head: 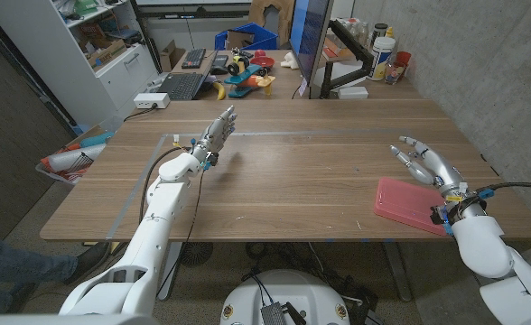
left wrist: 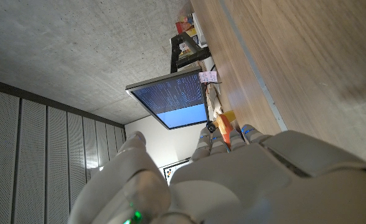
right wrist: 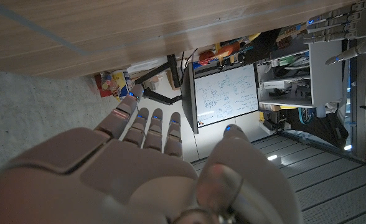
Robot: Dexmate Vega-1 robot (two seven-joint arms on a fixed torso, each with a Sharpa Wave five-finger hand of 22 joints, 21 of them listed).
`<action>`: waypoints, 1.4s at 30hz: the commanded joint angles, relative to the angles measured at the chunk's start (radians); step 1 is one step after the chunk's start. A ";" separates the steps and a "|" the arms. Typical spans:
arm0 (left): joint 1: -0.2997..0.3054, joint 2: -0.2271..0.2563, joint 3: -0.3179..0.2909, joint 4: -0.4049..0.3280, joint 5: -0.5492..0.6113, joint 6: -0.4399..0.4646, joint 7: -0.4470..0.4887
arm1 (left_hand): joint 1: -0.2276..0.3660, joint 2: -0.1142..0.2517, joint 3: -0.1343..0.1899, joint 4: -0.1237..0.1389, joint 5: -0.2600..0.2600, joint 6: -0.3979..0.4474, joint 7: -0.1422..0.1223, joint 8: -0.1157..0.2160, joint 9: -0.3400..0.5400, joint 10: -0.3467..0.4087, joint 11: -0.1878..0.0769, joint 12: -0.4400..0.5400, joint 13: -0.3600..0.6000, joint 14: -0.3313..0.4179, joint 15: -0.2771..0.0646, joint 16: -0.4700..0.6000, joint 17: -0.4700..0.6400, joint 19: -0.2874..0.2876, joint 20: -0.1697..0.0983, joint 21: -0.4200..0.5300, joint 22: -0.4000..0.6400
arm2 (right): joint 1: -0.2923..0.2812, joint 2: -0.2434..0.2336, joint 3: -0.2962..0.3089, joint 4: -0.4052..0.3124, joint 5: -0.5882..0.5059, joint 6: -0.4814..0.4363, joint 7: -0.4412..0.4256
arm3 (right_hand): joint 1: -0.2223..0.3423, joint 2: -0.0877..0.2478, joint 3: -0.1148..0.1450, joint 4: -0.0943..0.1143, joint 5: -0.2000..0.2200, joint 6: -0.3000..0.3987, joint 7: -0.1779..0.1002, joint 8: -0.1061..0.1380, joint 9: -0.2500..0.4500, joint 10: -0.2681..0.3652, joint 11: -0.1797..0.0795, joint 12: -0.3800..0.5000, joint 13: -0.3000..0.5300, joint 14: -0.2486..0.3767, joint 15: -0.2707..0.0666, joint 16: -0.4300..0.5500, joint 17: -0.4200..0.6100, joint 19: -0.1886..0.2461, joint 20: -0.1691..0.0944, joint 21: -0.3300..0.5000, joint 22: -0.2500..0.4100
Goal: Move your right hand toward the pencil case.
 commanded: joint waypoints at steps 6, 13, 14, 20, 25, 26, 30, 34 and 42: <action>-0.011 0.004 -0.001 0.016 -0.004 -0.001 -0.012 | 0.002 0.008 -0.002 -0.006 -0.002 0.003 -0.002 0.003 0.005 -0.010 -0.002 0.004 0.002 -0.013 0.001 -0.001 0.000 -0.036 0.004 -0.005 0.001 | -0.011 -0.014 -0.031 -0.018 -0.117 -0.054 -0.016 | 0.004 -0.002 0.002 -0.006 0.006 0.011 -0.001 0.002 0.002 0.008 -0.005 0.003 0.000 0.005 -0.011 0.000 -0.002 0.009 -0.003 -0.004 0.006; -0.015 0.006 0.000 0.021 0.000 -0.003 -0.015 | 0.002 0.009 -0.002 -0.007 -0.002 0.004 -0.002 0.003 0.005 -0.010 -0.003 0.005 0.002 -0.013 0.001 -0.001 0.000 -0.035 0.004 -0.007 0.001 | -0.010 -0.018 -0.043 -0.017 -0.135 -0.066 -0.023 | 0.006 -0.003 0.002 -0.009 0.007 0.015 -0.002 0.002 0.002 0.013 -0.006 0.004 0.000 0.007 -0.012 0.001 -0.003 0.012 -0.004 -0.006 0.006; -0.014 0.006 0.000 0.020 0.000 -0.002 -0.015 | 0.002 0.009 -0.002 -0.007 -0.002 0.004 -0.002 0.003 0.005 -0.011 -0.005 0.004 0.002 -0.013 0.001 -0.001 0.000 -0.035 0.004 -0.008 0.001 | -0.011 -0.020 -0.044 -0.017 -0.139 -0.067 -0.023 | 0.006 -0.002 0.002 -0.009 0.007 0.016 -0.003 0.003 0.002 0.013 -0.006 0.004 0.000 0.008 -0.011 0.001 -0.003 0.013 -0.005 -0.006 0.006; -0.015 0.006 -0.001 0.021 0.001 -0.002 -0.016 | 0.001 0.010 -0.003 -0.008 -0.002 0.006 -0.001 0.004 0.005 -0.010 -0.002 0.004 0.002 -0.015 0.001 -0.002 0.000 -0.035 0.004 -0.010 0.002 | -0.013 -0.027 -0.050 -0.022 -0.155 -0.078 -0.024 | 0.007 -0.002 0.002 -0.010 0.008 0.017 -0.005 0.003 0.002 0.014 -0.009 0.005 0.000 0.010 -0.012 0.002 -0.004 0.014 -0.006 -0.008 0.006; -0.017 0.006 -0.002 0.024 -0.001 -0.004 -0.019 | 0.001 0.010 -0.003 -0.008 -0.002 0.008 -0.001 0.004 0.005 -0.011 -0.002 0.004 0.002 -0.015 0.001 -0.002 0.000 -0.035 0.006 -0.012 0.002 | -0.015 -0.032 -0.055 -0.029 -0.175 -0.095 -0.025 | 0.006 -0.002 0.002 -0.010 0.008 0.020 -0.008 0.003 0.002 0.015 -0.010 0.005 0.000 0.010 -0.012 0.002 -0.005 0.014 -0.005 -0.010 0.006; -0.017 0.006 -0.002 0.024 -0.001 -0.004 -0.019 | 0.001 0.010 -0.003 -0.009 -0.002 0.008 -0.001 0.004 0.005 -0.011 -0.002 0.004 0.002 -0.015 0.002 -0.001 0.000 -0.036 0.006 -0.013 0.002 | -0.016 -0.033 -0.056 -0.031 -0.179 -0.099 -0.024 | 0.006 -0.002 0.002 -0.011 0.008 0.020 -0.008 0.003 0.002 0.016 -0.009 0.005 0.000 0.009 -0.012 0.002 -0.005 0.014 -0.005 -0.011 0.006; -0.020 0.006 -0.001 0.029 -0.001 -0.005 -0.021 | 0.000 0.010 -0.004 -0.009 -0.002 0.007 0.000 0.004 0.005 -0.011 -0.002 0.004 0.002 -0.016 0.001 -0.002 0.000 -0.035 0.006 -0.014 0.002 | -0.016 -0.038 -0.065 -0.036 -0.207 -0.119 -0.026 | 0.006 -0.002 0.002 -0.011 0.009 0.022 -0.009 0.003 0.002 0.016 -0.009 0.005 0.000 0.010 -0.013 0.002 -0.005 0.014 -0.005 -0.012 0.006; -0.022 0.006 0.000 0.033 0.000 -0.005 -0.023 | 0.000 0.011 -0.004 -0.009 -0.002 0.007 -0.001 0.003 0.005 -0.011 -0.002 0.004 0.002 -0.016 0.002 -0.002 0.000 -0.035 0.006 -0.015 0.002 | -0.016 -0.050 -0.079 -0.045 -0.258 -0.154 -0.021 | 0.006 -0.003 0.001 -0.012 0.009 0.023 -0.011 0.003 0.002 0.017 -0.010 0.005 0.000 0.010 -0.014 0.002 -0.006 0.012 -0.005 -0.015 0.006; -0.026 0.006 0.000 0.041 0.002 -0.007 -0.026 | -0.001 0.011 -0.005 -0.010 -0.002 0.007 -0.001 0.003 0.005 -0.010 -0.001 0.005 0.002 -0.016 0.002 -0.002 0.000 -0.034 0.006 -0.018 0.002 | -0.018 -0.067 -0.093 -0.048 -0.290 -0.180 -0.017 | 0.005 -0.004 0.000 -0.013 0.011 0.027 -0.015 0.004 0.002 0.020 -0.010 0.005 0.000 0.012 -0.017 0.002 -0.007 0.011 -0.007 -0.018 0.006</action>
